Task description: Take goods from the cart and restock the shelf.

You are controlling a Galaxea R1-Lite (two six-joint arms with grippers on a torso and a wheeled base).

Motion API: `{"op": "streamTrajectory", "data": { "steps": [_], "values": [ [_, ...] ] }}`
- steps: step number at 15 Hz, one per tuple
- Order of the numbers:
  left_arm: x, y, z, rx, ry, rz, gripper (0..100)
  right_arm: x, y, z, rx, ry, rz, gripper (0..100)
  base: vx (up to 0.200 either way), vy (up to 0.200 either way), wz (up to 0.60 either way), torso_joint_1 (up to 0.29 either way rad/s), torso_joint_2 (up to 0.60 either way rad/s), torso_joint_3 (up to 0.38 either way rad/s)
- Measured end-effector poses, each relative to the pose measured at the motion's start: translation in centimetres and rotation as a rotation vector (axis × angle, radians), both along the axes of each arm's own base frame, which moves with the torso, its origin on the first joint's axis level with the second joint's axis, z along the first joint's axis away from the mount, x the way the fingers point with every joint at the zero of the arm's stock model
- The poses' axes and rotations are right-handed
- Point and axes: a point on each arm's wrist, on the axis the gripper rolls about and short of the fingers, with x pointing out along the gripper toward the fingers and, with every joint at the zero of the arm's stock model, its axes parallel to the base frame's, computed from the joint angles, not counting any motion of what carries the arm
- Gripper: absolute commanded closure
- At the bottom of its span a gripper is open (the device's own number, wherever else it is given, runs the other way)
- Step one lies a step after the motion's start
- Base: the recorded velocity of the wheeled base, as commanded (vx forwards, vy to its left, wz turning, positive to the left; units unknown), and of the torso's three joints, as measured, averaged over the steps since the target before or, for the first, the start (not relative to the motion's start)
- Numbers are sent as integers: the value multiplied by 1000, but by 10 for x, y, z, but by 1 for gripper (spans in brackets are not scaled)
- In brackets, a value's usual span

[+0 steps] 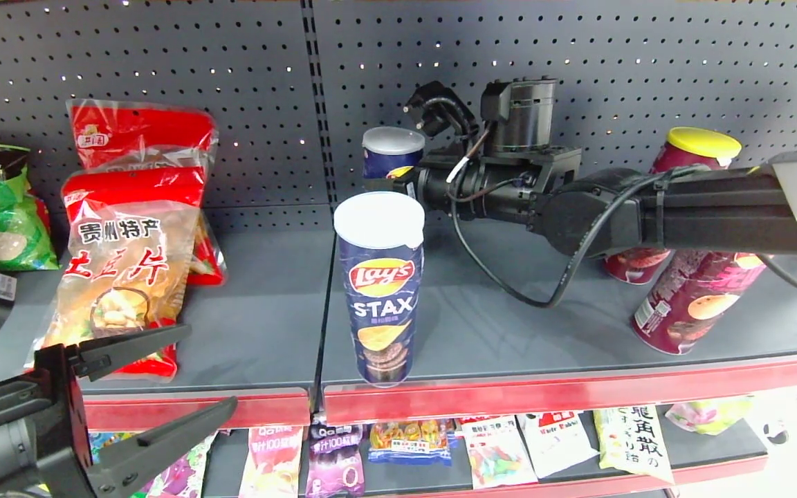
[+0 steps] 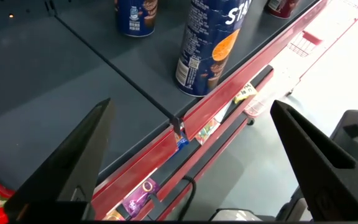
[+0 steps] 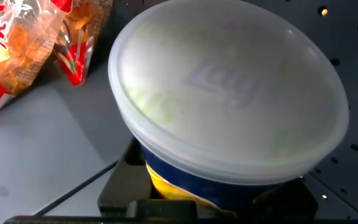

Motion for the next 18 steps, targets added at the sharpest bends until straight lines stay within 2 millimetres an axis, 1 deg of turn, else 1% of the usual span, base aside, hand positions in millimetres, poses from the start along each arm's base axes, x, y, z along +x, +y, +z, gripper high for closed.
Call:
{"op": "streamTrajectory", "data": {
  "steps": [15, 16, 18],
  "values": [
    [1, -1, -1, 2, 6, -1, 0, 1, -2, -3, -14, -1, -27, 100, 0, 0, 0, 0, 0, 0],
    [2, -1, -1, 2, 6, -2, 0, 0, -1, -4, -17, 1, -25, 0, 0, 0, 0, 0, 0, 0],
    [1, -1, -1, 2, 7, -1, 0, -1, -2, -7, -24, 14, -25, 0, 0, 0, 0, 0, 0, 0]
  ]
}}
